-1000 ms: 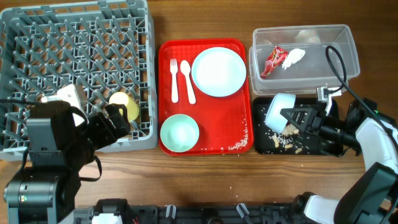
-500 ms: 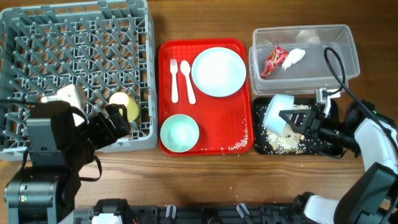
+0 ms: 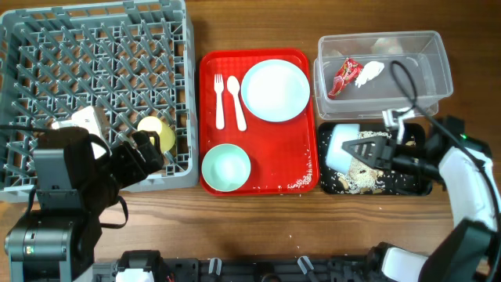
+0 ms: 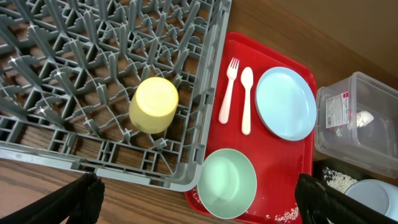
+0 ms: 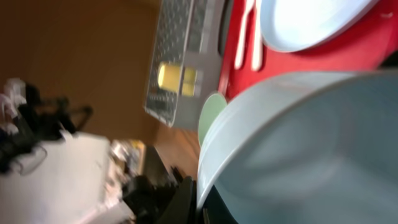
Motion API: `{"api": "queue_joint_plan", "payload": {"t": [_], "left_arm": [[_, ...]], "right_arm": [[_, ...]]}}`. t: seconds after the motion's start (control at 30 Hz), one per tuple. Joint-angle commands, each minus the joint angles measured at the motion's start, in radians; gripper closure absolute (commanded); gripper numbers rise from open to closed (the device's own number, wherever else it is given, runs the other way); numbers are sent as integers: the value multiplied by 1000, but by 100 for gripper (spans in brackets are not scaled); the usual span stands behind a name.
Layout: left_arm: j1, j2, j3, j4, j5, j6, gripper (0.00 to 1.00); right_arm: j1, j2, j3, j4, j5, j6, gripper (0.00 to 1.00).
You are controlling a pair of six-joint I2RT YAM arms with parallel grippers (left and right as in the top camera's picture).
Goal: Sort waste into correct bins and load items into the dishwasher rack
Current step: 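Grasp the light-blue food bowl with the right gripper and tip scraps onto black tray, then set the emptied light-blue bowl back on the red tray with the right gripper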
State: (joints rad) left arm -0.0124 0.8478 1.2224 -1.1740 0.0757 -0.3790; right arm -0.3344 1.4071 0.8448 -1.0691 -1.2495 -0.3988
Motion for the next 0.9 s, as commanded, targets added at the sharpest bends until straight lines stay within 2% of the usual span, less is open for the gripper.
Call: {"api": "queue_joint_plan", "payload": {"t": [0.0,0.1,0.2,0.23,0.33,0.47,0.5,0.57,0.63,0.8,0.87], "left_arm": [[-3,-2,14,3,-6,8,0],[-3,-2,14,3,-6,8,0],[-3,-2,14,3,-6,8,0],[-3,-2,14,3,-6,8,0],[-3,-2,14,3,-6,8,0],[-3,-2,14,3,-6,8,0],[-3,-2,14,3,-6,8,0],[-3,-2,14,6,-6,8,0],[-3,-2,14,7,-6,8,0],[-3,-2,14,6,-6,8,0],[-3,-2,14,6,-6,8,0]], "right_arm": [[205,-133,116,54,337,237,96],[507,-192,129,142,752,484,96],[805,-143,129,229,1141,729,96],[860,-113,129,259,1207,766,96],[957,3,129,375,1237,800,96],[978,164,130,491,1181,828,96],[978,186,134,505,1159,827,90],[978,193,145,515,1139,829,60],[978,164,175,502,1140,829,45],[975,29,273,403,1197,812,36],[975,-54,320,360,1220,761,35]]}}
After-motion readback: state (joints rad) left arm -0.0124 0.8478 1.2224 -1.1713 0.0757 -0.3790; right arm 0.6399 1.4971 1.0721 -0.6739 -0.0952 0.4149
